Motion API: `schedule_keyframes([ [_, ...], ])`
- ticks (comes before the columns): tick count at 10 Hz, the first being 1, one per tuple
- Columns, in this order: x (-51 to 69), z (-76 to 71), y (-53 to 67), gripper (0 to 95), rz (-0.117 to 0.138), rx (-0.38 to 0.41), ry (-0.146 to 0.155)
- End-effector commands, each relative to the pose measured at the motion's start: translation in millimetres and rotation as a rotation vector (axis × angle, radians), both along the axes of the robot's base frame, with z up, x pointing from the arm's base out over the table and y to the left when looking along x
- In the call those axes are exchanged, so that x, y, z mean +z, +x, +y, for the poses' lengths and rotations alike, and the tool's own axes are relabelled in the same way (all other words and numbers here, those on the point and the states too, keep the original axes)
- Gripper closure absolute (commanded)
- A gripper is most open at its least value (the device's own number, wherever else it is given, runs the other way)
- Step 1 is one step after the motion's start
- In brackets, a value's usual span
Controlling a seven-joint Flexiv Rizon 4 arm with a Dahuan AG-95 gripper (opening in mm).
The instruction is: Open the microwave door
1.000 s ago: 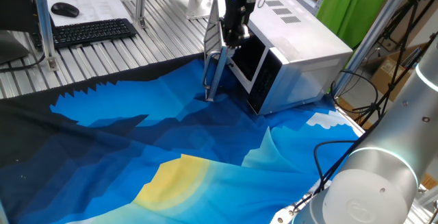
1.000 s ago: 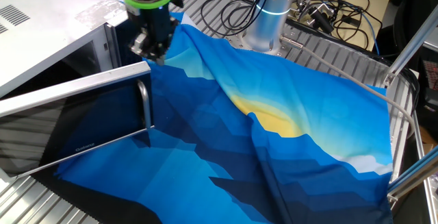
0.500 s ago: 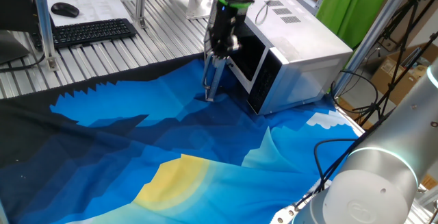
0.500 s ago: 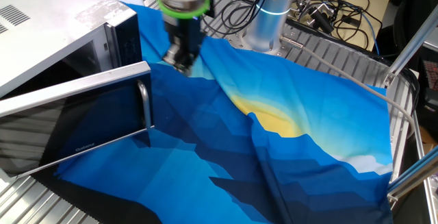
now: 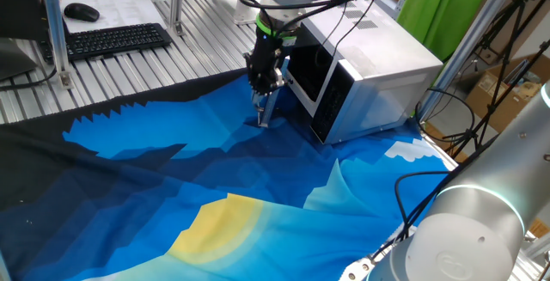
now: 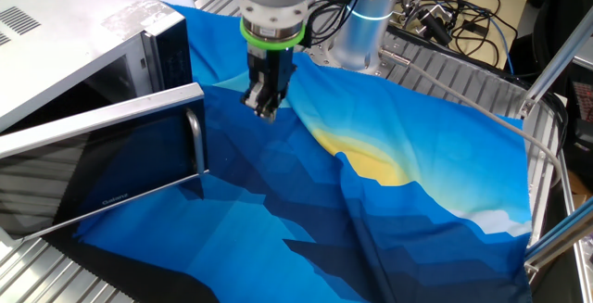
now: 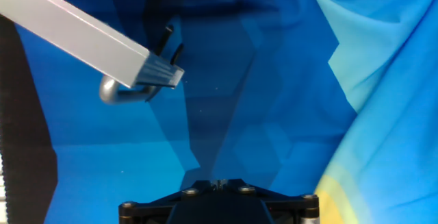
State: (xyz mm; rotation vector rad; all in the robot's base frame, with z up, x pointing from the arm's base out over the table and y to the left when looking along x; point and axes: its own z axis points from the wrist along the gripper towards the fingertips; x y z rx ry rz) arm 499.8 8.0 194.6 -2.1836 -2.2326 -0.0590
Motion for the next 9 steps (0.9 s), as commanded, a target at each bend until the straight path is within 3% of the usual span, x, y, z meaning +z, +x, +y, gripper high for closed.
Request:
schedule_keyframes([
  [1,-9.0,0.6,1.5,95.0,-0.01,0.032,-0.015],
  [7,-15.8,1.6,2.0,95.0,-0.008,0.05,-0.022],
  [9,-17.1,1.7,2.2,95.0,-0.013,0.07,-0.044],
])
